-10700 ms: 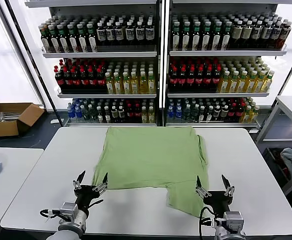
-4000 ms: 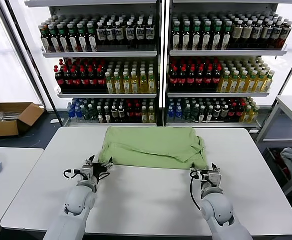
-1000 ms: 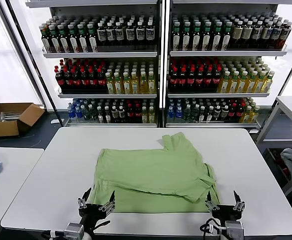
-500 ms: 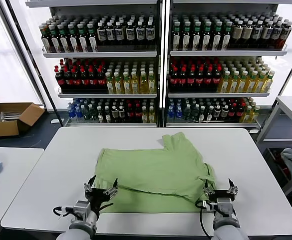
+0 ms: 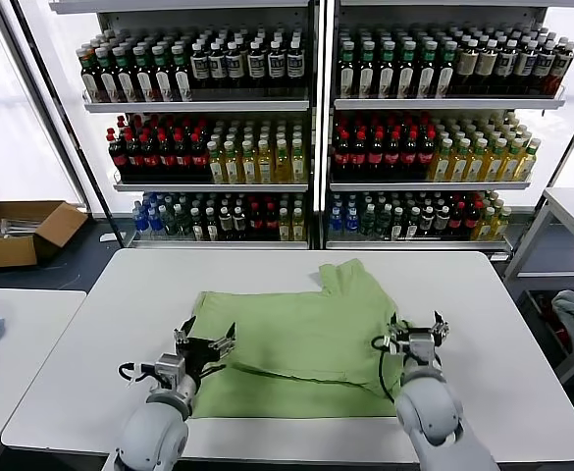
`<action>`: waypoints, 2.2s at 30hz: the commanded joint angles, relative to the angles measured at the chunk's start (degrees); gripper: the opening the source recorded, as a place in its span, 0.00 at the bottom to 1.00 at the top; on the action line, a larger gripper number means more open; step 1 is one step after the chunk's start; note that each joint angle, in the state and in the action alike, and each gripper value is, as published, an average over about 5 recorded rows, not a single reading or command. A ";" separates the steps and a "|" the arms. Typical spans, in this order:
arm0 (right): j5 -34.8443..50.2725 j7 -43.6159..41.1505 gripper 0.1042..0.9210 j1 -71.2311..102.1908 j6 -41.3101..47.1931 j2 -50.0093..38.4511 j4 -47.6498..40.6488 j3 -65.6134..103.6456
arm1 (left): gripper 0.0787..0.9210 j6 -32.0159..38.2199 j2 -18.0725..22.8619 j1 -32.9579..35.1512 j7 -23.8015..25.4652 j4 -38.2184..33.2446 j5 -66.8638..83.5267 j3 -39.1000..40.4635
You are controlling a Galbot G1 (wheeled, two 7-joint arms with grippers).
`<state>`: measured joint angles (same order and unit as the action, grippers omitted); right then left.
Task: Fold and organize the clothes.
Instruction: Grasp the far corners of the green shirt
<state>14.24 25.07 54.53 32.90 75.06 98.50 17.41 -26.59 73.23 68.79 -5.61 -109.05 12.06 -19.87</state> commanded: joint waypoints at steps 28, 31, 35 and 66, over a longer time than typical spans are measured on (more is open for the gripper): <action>3.10 -7.15 0.88 -31.64 -3.32 12.42 -44.40 -3.21 | 0.88 -0.14 -2.63 -28.65 2.08 37.40 6.74 5.08; 2.74 -7.51 0.88 -31.54 -3.62 12.28 -45.18 -3.14 | 0.88 -0.11 -2.55 -28.33 2.13 37.39 6.77 4.93; 2.54 -7.94 0.88 -31.54 -4.07 12.21 -46.19 -3.09 | 0.88 -0.10 -2.33 -27.96 2.21 37.56 6.74 4.81; 2.83 -8.05 0.38 -27.75 -2.37 10.50 -43.75 -2.80 | 0.31 -4.95 -1.93 -24.11 2.61 35.72 7.20 4.39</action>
<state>16.85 16.99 25.72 29.95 85.89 53.24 14.75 -28.91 71.48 42.62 -3.04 -70.49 19.21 -15.51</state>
